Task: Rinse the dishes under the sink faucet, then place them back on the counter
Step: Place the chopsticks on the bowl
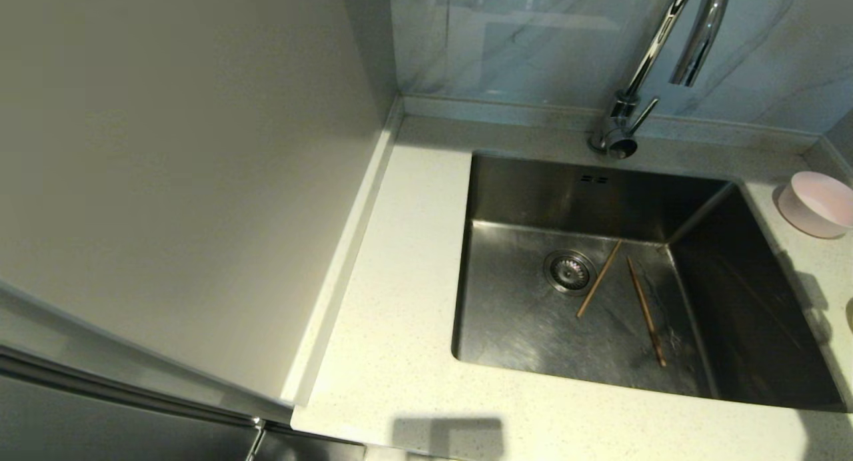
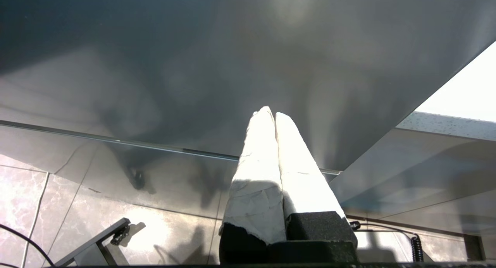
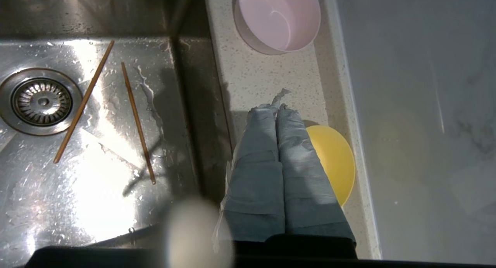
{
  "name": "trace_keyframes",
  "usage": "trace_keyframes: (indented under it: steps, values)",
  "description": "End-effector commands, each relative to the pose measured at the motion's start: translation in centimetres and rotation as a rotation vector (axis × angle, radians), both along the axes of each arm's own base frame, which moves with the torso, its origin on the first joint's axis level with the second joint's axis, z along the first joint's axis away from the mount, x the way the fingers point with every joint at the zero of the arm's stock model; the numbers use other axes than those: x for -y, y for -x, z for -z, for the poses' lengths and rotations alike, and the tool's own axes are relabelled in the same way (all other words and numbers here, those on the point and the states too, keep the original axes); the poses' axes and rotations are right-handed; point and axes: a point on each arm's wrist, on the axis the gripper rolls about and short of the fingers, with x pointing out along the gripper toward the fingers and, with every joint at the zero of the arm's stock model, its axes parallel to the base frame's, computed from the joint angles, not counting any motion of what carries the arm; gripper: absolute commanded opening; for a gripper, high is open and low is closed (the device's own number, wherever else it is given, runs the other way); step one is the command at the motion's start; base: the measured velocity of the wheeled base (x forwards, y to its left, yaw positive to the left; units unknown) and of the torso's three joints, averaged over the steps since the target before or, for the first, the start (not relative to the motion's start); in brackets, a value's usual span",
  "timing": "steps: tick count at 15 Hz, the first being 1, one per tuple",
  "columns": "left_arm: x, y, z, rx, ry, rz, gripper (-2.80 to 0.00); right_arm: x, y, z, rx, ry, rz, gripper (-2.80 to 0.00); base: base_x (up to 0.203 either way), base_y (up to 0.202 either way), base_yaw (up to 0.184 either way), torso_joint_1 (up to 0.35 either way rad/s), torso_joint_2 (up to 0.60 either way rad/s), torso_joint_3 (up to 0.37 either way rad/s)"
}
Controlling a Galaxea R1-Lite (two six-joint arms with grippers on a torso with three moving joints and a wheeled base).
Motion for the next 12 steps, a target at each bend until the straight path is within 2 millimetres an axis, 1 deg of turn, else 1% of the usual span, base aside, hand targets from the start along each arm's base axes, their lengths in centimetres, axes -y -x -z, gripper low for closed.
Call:
trace_keyframes:
  steps: [1,7,9,12]
  values:
    - [0.0,0.0,0.0,0.003,0.000,-0.001,-2.80,-0.2,-0.1,0.3,-0.010,-0.006,-0.005,-2.80,0.000,0.000,0.000,0.000,0.00,0.000]
    - [0.0,0.0,0.0,0.003,0.000,-0.001,-2.80,-0.7,-0.7,1.1,-0.026,-0.030,-0.024,-2.80,0.000,0.000,0.000,0.000,0.00,0.000]
    - [0.0,0.0,0.0,0.003,0.000,-0.001,-2.80,-1.3,-0.9,1.1,-0.028,-0.028,-0.050,-2.80,0.000,0.000,0.000,0.000,0.00,0.000]
    - [0.0,0.0,0.0,0.003,0.000,-0.001,-2.80,-2.8,-0.7,0.8,-0.018,-0.019,-0.104,-2.80,0.000,0.000,0.000,0.000,0.00,0.000]
